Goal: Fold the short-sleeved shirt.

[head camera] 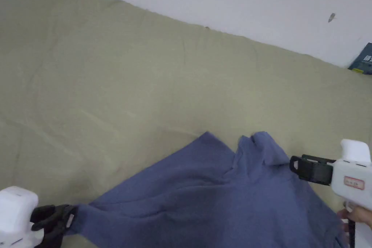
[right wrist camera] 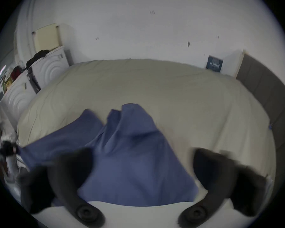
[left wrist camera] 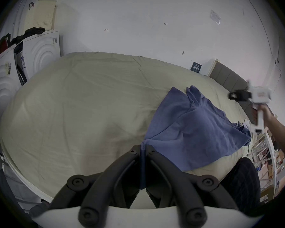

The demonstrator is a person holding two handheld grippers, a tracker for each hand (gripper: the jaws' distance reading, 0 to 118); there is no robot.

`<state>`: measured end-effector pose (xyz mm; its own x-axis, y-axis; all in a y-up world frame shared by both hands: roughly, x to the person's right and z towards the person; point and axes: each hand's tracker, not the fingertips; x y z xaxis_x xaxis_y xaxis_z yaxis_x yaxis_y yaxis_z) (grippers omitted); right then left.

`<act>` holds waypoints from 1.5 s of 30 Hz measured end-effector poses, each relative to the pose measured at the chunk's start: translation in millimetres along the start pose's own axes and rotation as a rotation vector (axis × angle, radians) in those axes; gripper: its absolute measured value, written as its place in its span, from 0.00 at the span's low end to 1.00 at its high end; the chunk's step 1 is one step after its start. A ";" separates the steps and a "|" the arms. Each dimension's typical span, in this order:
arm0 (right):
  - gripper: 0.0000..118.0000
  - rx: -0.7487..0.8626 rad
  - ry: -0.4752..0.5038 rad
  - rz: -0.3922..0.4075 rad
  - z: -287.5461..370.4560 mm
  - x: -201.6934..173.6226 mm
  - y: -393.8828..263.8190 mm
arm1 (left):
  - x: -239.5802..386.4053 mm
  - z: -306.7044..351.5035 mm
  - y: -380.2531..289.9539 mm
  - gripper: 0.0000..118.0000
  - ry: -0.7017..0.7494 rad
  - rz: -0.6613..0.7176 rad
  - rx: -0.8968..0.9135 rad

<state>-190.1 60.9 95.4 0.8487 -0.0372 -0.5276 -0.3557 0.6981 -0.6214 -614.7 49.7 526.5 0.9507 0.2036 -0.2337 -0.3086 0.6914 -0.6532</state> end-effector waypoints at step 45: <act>0.01 0.745 -0.190 -0.103 416.5 55.2 239.6 | 111.3 124.1 411.5 0.01 -0.016 -0.037 0.653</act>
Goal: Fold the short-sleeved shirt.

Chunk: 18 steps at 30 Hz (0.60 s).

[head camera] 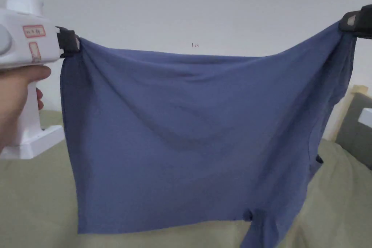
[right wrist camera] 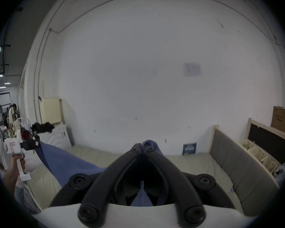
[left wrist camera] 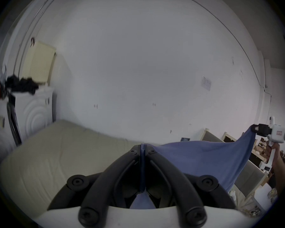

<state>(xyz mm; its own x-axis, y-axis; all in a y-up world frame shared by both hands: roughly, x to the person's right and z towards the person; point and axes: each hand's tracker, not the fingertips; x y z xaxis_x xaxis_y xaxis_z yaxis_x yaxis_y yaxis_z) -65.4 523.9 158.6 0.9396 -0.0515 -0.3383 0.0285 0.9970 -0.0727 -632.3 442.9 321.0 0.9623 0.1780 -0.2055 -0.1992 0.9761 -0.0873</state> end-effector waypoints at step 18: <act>0.01 -0.028 -0.027 -0.069 -100.9 -7.2 -49.5 | -35.2 -130.2 -4.0 0.01 0.068 0.049 -0.049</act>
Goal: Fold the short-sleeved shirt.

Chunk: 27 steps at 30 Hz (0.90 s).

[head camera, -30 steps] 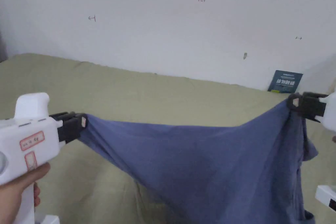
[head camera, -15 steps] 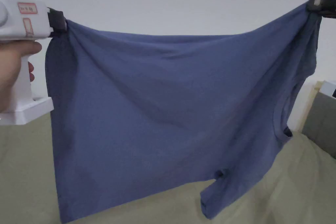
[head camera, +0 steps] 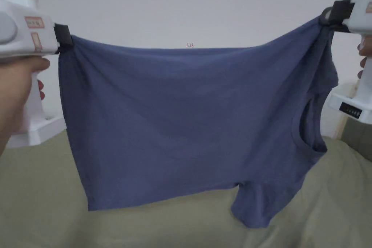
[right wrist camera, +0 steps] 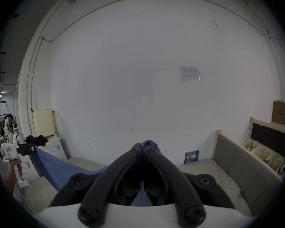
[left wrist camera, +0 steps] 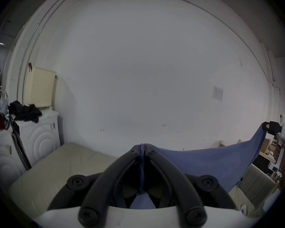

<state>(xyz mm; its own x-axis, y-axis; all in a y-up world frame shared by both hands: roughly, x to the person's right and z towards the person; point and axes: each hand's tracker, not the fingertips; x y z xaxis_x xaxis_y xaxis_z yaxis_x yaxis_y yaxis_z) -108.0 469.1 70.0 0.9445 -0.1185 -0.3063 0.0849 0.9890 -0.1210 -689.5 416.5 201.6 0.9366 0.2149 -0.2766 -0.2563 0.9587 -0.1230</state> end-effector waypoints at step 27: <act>0.01 -0.537 0.029 0.063 292.1 48.1 -399.1 | -36.6 255.6 -413.2 0.02 -0.114 -0.024 -0.586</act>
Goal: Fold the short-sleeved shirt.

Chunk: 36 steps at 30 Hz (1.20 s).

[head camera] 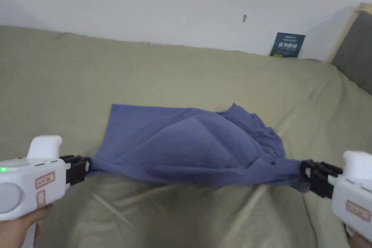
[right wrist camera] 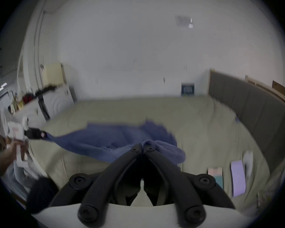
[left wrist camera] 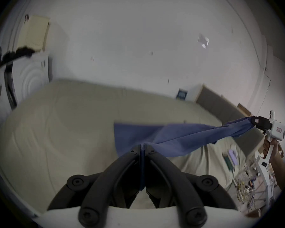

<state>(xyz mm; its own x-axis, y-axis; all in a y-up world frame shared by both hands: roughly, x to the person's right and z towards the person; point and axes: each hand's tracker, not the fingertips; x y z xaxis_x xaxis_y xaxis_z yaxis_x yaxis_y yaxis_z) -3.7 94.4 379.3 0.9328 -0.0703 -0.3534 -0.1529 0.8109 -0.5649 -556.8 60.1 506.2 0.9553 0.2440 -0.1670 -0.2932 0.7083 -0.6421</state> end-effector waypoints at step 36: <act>0.00 -0.161 -0.049 -0.160 52.0 -43.7 -77.9 | 17.8 -12.9 -56.6 0.91 0.199 -0.156 -0.196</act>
<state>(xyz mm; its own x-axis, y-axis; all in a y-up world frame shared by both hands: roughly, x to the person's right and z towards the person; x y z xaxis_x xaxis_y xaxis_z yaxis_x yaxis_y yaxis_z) -15.6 64.5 477.5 0.9635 -0.1592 -0.2154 -0.0482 0.6880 -0.7241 -522.7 15.8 530.0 0.9825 -0.0050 -0.1860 -0.1485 0.5814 -0.8000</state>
